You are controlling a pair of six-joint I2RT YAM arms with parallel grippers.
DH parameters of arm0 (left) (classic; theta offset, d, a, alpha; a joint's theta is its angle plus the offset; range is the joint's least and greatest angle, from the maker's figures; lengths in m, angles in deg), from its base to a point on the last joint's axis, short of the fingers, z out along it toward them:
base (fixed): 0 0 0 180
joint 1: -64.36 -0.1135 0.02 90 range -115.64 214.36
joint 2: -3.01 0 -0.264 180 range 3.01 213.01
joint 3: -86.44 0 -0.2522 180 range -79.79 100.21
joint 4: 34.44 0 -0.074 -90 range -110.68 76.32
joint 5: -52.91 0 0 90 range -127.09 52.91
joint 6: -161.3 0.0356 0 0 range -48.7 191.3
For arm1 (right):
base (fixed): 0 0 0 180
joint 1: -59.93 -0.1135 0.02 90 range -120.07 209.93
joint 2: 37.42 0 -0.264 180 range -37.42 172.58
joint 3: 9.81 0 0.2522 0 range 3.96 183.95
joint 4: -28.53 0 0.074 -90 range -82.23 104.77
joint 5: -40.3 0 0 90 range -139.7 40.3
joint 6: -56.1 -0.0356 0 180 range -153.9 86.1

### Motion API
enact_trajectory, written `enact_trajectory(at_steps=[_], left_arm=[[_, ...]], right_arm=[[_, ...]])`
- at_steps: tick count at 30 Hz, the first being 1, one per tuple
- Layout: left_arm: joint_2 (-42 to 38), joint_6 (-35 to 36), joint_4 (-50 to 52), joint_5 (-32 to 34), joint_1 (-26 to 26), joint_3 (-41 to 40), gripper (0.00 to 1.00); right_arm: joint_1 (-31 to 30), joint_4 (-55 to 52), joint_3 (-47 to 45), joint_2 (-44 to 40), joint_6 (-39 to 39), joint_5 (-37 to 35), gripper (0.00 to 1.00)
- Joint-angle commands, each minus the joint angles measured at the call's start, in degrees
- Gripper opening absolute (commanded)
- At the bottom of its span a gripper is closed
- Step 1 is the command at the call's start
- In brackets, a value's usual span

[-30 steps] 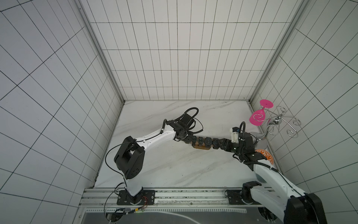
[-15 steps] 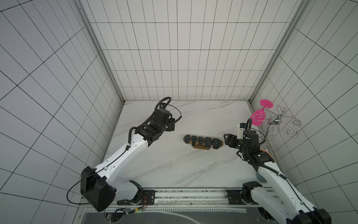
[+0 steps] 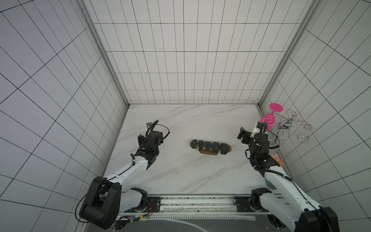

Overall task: Place watch on stand
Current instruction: Reset both arms

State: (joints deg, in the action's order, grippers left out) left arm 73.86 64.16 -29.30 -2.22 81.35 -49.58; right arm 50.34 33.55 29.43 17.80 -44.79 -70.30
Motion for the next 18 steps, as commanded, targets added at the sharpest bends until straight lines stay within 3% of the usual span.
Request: enact_trajectory(at_steps=[1, 6, 8, 12, 15, 16, 18], left_arm=[[3.09, 2.40, -11.91, -3.73, -3.70, -1.17, 0.97], [9.52, 4.19, -28.30, -11.93, -8.88, -6.53, 0.98], [9.19, 5.47, -30.35, -15.21, -9.25, -6.72, 0.98], [11.49, 7.96, -38.75, -20.44, -10.39, -9.16, 0.97], [21.56, 9.64, -54.25, -22.17, -11.09, -11.29, 0.97], [21.24, 9.43, -54.33, -22.26, -10.89, -11.27, 0.98], [17.90, 8.15, -41.83, -22.79, -11.19, -7.65, 0.97]], right_arm=[[1.37, 14.34, -6.51, 5.22, 4.36, -5.48, 1.00], [1.81, 33.32, -11.42, 17.42, 9.40, -6.03, 1.00], [2.05, 35.13, -10.46, 20.17, 10.86, -5.38, 1.00], [3.78, 45.37, -11.38, 24.02, 14.22, 1.50, 1.00], [6.38, 52.23, -12.53, 28.48, 13.88, 7.47, 1.00], [7.00, 56.27, -13.31, 30.44, 13.74, 8.93, 1.00], [8.27, 59.66, -14.31, 33.11, 12.69, 10.24, 1.00]])
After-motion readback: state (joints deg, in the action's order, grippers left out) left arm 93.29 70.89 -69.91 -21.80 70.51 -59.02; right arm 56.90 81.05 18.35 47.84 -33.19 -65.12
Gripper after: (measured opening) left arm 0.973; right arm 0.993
